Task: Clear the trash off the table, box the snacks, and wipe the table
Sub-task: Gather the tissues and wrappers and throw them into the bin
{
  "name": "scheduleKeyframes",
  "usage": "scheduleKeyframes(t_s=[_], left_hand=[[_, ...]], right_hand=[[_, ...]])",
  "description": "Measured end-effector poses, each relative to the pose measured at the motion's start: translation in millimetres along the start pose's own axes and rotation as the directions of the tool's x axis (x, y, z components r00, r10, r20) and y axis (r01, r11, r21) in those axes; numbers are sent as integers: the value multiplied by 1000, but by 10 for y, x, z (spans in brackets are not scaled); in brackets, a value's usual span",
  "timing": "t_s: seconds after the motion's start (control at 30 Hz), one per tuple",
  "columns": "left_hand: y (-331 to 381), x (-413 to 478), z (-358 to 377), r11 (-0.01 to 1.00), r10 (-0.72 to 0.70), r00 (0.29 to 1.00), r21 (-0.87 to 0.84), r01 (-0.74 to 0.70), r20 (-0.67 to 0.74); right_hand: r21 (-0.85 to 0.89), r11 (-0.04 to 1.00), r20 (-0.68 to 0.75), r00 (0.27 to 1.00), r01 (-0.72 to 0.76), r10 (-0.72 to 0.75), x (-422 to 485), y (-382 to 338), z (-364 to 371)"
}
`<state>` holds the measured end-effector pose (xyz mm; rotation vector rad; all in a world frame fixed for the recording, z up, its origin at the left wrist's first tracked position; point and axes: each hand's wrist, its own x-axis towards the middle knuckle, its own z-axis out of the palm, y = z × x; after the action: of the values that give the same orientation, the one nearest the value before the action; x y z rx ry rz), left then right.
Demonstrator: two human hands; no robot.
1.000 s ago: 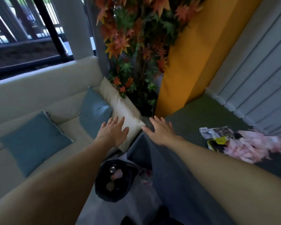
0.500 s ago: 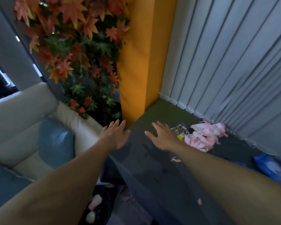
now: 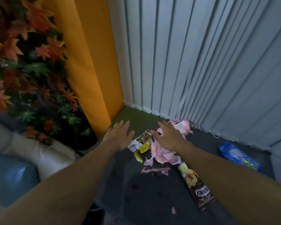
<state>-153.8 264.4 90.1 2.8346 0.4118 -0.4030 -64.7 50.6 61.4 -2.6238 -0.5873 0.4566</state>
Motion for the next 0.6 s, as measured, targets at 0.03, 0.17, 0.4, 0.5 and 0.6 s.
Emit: scheduleKeyframes(t_s=[0.03, 0.17, 0.4, 0.5, 0.6], left_hand=[[92, 57, 16, 1000, 14, 1000, 3, -14, -2], [382, 218, 148, 997, 74, 997, 26, -74, 19], [553, 382, 360, 993, 105, 989, 50, -111, 106], [572, 460, 400, 992, 101, 986, 57, -109, 130], [629, 527, 397, 989, 122, 985, 72, -131, 124]], right_hand=[[4, 1000, 2, 1000, -15, 15, -6, 107, -21], [-9, 998, 3, 998, -68, 68, -63, 470, -98], [-6, 986, 5, 986, -165, 165, -72, 861, -97], [11, 983, 8, 983, -186, 185, -85, 995, -60], [14, 979, -1, 979, -204, 204, -73, 1070, -55]])
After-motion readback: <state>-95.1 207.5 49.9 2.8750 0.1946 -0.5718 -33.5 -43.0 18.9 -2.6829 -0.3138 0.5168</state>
